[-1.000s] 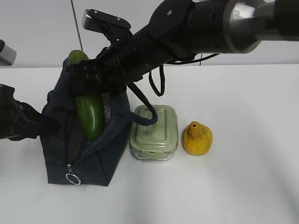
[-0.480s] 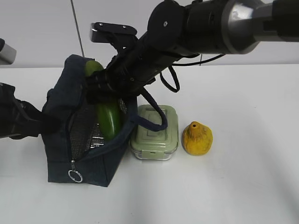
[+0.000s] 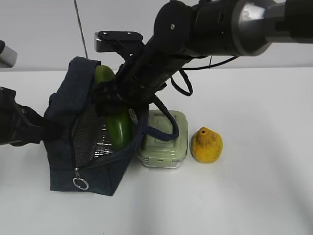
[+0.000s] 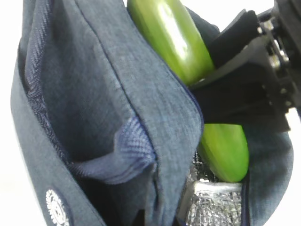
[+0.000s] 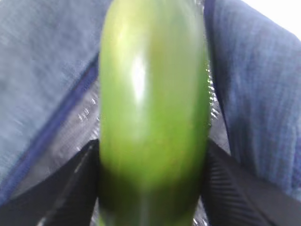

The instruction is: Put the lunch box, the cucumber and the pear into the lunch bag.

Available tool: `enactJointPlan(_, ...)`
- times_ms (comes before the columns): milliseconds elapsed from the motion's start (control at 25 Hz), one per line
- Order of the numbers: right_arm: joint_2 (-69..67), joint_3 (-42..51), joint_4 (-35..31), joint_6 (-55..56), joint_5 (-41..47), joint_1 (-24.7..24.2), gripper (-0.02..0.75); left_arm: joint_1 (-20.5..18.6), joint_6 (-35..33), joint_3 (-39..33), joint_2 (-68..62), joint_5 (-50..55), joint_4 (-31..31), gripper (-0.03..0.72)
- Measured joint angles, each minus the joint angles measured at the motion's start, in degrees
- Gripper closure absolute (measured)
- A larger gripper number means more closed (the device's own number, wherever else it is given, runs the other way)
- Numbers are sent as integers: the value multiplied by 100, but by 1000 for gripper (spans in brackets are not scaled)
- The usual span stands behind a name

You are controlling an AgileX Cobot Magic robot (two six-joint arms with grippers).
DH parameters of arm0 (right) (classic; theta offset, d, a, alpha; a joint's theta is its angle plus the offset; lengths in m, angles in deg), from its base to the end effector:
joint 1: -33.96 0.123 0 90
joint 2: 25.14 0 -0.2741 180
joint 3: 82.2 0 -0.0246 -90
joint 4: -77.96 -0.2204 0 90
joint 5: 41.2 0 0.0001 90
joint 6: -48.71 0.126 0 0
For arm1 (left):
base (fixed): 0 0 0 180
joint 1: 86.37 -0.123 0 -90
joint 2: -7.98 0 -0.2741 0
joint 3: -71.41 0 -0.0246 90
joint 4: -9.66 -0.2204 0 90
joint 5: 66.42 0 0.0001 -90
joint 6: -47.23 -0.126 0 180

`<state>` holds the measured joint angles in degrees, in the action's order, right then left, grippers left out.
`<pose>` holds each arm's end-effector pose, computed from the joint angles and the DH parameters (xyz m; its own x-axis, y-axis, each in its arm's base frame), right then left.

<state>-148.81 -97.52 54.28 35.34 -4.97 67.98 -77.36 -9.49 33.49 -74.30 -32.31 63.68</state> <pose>0.3511 0.2731 0.2083 -0.7220 -0.3626 -0.5893 -0.5905 0.7667 0.2518 0.2234 -0.0934 0.2166 -0.7120 0.2379 -0.6606 0.5198 0.8111 -0.2681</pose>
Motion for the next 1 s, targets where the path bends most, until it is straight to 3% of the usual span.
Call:
enactJointPlan(640, 0, -240, 404, 144, 435, 0, 230, 0, 0, 0, 0, -59, 0, 688)
enactJointPlan(1000, 0, -635, 404, 149, 627, 0, 135, 0, -5, 0, 0, -113, 0, 688)
